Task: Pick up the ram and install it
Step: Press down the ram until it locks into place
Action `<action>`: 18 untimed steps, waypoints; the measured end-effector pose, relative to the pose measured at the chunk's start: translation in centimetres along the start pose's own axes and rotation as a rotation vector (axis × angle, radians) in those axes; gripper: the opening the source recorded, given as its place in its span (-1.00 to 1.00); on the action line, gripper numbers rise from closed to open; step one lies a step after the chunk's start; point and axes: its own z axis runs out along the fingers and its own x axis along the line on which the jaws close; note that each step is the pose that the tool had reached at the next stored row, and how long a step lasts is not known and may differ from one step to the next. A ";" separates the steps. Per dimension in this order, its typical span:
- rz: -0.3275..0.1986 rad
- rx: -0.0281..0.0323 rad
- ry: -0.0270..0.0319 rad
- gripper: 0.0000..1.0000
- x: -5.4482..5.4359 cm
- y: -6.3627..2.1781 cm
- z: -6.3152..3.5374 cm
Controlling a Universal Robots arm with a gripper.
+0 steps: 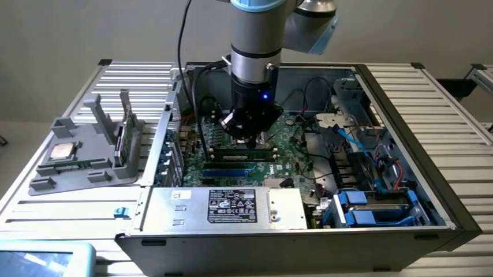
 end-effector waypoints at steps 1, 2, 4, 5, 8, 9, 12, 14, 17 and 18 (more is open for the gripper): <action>0.012 0.0004 0.0001 -0.81 0.0 0.00 0.01; 0.025 0.0009 0.0002 -0.81 0.0 0.00 0.01; 0.049 0.0018 0.0004 -0.81 0.0 0.00 0.02; 0.060 0.0021 0.0004 -0.81 0.0 0.00 0.03; 0.097 0.0032 0.0007 -0.81 0.0 0.00 0.04; 0.109 0.0036 0.0007 -0.81 0.0 0.00 0.05; 0.145 0.0046 0.0009 -0.81 0.0 0.00 0.06; 0.169 0.0051 0.0009 -0.81 0.0 0.00 0.07; 0.204 0.0059 0.0010 -0.81 0.0 0.00 0.08; 0.207 0.0059 0.0010 -0.81 0.0 0.00 0.08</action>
